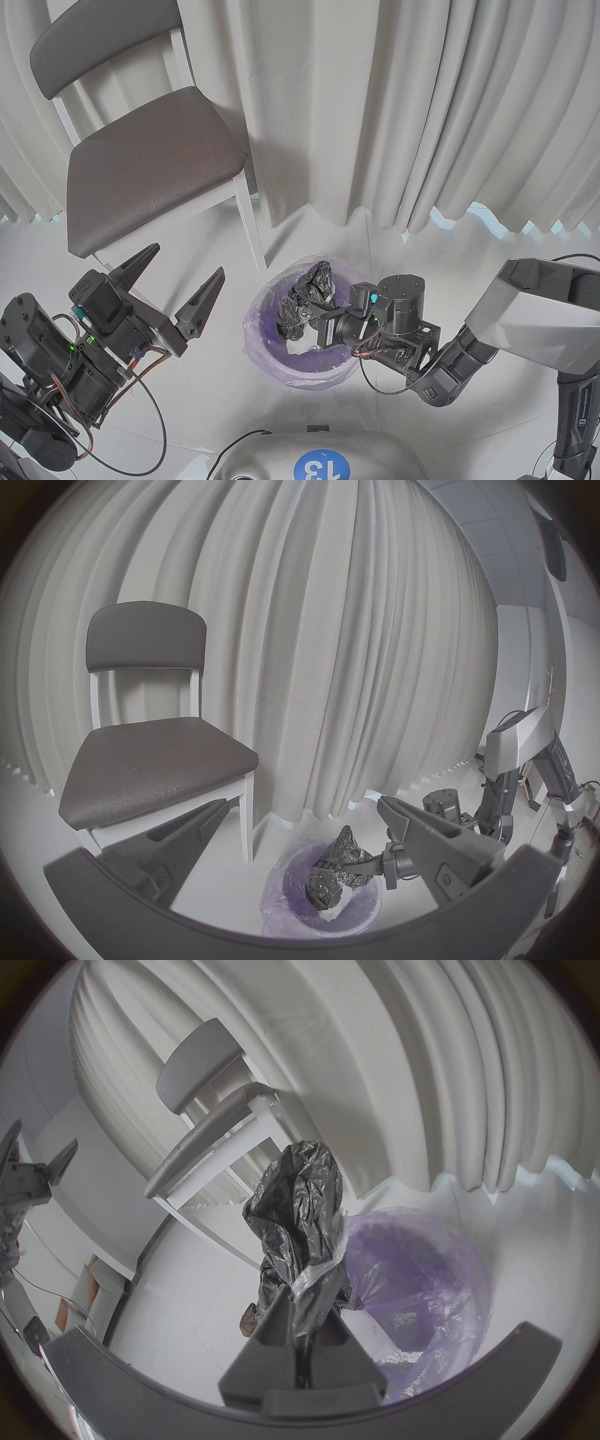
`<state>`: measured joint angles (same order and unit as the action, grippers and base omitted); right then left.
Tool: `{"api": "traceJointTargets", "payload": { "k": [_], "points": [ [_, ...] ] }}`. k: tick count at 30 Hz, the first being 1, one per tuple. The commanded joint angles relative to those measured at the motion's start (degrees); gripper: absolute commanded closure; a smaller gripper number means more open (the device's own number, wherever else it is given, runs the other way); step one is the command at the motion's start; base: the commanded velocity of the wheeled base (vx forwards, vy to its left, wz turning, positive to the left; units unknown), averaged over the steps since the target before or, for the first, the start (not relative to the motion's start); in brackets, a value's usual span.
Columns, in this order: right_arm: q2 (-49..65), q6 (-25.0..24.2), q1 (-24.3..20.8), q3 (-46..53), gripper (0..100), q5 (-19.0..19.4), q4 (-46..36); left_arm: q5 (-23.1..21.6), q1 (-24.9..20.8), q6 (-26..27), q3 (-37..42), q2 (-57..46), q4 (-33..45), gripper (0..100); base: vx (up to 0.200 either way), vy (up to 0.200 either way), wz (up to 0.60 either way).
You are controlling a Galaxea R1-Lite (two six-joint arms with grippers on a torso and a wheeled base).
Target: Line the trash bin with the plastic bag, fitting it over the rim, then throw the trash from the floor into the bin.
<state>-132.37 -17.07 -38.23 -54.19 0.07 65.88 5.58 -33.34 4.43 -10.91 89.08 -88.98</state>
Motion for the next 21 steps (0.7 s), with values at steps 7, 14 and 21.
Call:
{"api": "traceJointTargets", "payload": {
  "k": [7,14,21],
  "points": [
    [-7.8,0.1,2.8,-7.1,100,0.3,0.0,0.0,0.0,0.0,0.5,0.6,-1.0,0,0.000,0.000,0.00],
    [-10.7,0.1,3.1,-7.9,100,1.7,2.7,0.0,0.1,0.0,0.5,1.3,-1.0,0,0.000,0.000,0.00],
    [-14.1,0.5,3.3,-7.8,100,2.7,6.2,0.0,0.1,0.0,0.5,1.5,-1.0,0,0.000,0.000,0.00]
  ]
}}
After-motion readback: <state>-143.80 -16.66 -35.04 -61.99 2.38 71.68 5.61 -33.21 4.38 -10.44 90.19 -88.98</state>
